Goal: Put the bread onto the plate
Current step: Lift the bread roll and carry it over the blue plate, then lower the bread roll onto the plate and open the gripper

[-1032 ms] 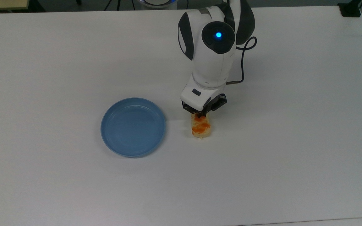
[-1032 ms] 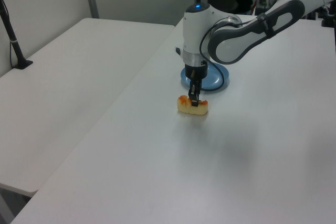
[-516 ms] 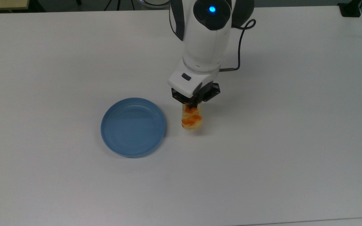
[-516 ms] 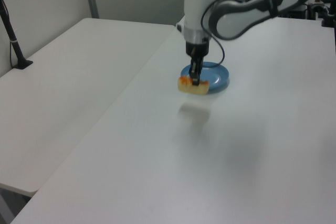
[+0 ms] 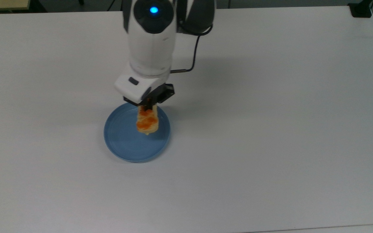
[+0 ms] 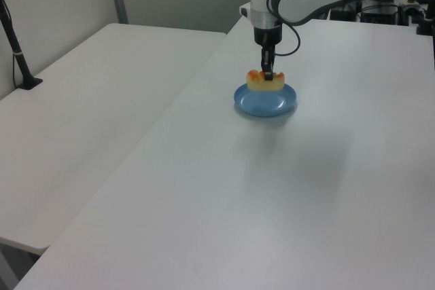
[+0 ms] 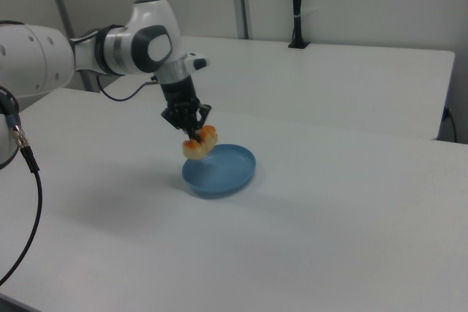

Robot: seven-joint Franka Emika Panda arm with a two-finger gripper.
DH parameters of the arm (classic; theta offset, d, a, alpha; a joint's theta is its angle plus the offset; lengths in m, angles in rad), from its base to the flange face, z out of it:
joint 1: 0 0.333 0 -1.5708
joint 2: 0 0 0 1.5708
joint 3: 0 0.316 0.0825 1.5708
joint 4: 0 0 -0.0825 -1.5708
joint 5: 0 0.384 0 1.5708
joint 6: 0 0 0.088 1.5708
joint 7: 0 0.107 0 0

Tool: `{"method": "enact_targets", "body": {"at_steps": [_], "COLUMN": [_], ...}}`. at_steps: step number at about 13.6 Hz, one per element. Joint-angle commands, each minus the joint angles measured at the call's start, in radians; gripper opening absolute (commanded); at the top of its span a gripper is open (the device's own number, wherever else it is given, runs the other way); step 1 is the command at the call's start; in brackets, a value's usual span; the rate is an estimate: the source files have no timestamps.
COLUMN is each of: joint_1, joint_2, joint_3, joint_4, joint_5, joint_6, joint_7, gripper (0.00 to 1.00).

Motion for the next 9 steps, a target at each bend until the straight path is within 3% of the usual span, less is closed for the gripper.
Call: {"method": "enact_targets", "body": {"at_steps": [1, 4, 5, 8, 9], "joint_1": [-0.021, -0.033, -0.033, -0.041, -0.045], "joint_2": [0.008, 0.045, 0.059, 0.068, 0.068], "joint_3": [-0.01, -0.01, -0.01, -0.01, -0.01], "joint_4": [-0.025, -0.049, -0.05, -0.062, -0.062], "joint_5": [-0.015, -0.055, -0.055, -0.057, -0.055], "joint_6": [0.09, 0.142, 0.149, 0.166, 0.166], "joint_7": [-0.074, -0.065, -0.065, -0.065, -0.065], "gripper": [0.03, 0.19, 0.35, 0.48, 0.64]}}
